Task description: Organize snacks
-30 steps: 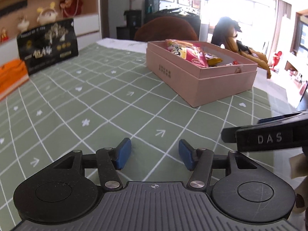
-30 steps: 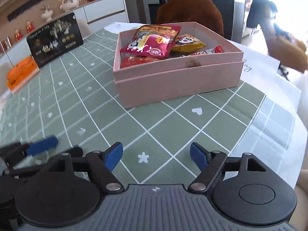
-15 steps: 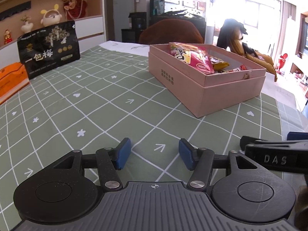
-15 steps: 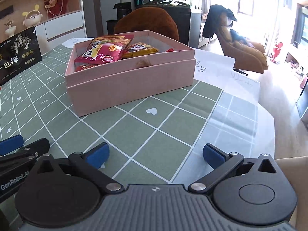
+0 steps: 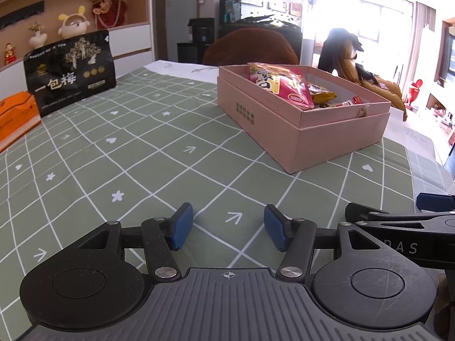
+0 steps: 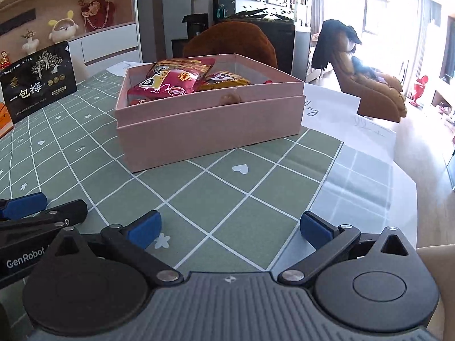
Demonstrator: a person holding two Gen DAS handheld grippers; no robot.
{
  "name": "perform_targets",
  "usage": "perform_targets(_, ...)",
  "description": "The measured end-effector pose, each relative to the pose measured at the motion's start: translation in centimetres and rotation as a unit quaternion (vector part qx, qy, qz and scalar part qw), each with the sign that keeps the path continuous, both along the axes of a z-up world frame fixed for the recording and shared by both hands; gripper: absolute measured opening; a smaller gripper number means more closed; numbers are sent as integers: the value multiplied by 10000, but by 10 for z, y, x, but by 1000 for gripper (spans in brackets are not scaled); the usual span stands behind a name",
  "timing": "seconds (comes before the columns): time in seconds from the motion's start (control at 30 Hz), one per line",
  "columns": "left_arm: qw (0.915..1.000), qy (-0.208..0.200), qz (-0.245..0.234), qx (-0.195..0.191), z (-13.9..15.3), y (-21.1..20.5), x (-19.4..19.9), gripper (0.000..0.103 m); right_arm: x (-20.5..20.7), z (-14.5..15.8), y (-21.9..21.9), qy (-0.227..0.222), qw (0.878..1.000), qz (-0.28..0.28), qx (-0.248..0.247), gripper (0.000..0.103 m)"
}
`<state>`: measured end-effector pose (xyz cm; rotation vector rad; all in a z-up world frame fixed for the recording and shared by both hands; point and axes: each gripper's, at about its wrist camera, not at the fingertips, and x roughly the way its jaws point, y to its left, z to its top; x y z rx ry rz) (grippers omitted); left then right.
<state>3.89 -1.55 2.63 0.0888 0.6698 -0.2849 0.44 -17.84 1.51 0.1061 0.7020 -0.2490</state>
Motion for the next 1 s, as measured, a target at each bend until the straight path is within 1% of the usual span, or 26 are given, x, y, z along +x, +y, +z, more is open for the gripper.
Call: perform_targets(1.0, 10000, 6, -53, -29, 0, 1, -3, 61, -1, 0, 0, -10, 10000, 9, 6, 103)
